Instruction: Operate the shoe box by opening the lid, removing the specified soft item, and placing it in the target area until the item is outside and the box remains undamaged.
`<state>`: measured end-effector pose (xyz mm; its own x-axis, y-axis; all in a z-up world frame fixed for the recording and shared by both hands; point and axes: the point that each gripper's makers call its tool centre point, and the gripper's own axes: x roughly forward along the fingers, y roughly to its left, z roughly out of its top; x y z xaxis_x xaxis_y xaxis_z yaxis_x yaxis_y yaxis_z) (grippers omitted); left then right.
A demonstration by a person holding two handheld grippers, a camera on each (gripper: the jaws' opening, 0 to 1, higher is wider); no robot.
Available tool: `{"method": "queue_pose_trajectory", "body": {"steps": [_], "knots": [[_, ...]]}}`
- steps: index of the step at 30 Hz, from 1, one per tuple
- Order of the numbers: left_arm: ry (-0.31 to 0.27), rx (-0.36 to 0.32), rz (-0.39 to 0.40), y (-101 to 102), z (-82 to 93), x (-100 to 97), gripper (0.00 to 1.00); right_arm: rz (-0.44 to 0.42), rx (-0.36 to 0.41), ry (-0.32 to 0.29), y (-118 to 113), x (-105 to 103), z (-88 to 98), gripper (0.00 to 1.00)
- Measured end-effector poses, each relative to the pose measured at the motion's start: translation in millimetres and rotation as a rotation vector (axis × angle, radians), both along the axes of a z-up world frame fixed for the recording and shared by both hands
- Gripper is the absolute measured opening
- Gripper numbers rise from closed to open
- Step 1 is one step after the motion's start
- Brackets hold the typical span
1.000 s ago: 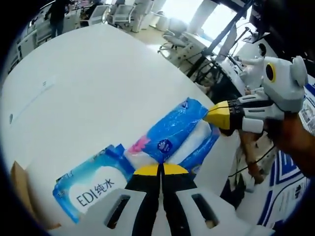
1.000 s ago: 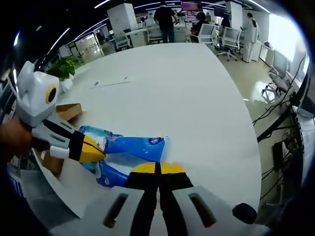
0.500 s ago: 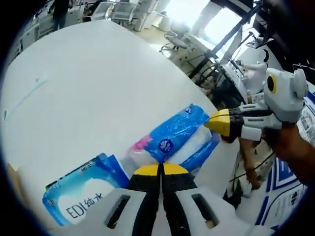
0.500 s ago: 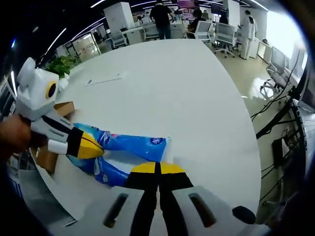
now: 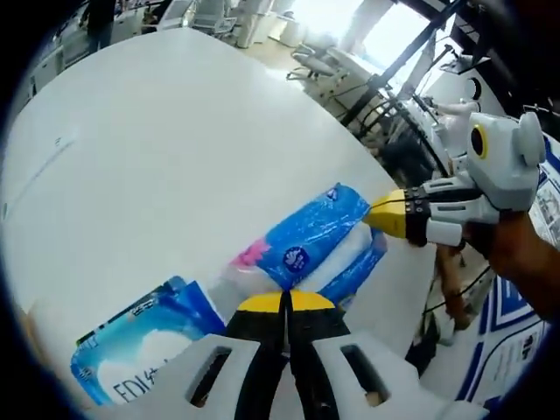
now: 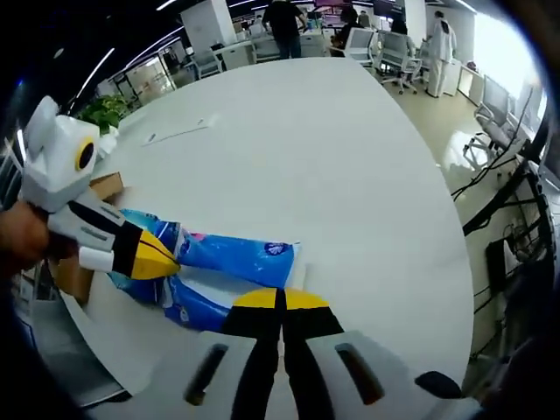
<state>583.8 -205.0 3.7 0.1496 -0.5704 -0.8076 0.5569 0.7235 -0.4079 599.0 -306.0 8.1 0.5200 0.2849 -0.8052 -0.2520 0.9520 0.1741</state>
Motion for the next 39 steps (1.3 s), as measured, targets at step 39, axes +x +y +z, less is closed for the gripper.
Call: {"method": "queue_pose_trajectory", "body": {"steps": [39], "knots": [[-0.127, -0.074, -0.012, 36.0, 51.1, -3.7, 0.26, -0.011, 0.010, -0.122, 18.3, -1.0, 51.8, 0.21]]}}
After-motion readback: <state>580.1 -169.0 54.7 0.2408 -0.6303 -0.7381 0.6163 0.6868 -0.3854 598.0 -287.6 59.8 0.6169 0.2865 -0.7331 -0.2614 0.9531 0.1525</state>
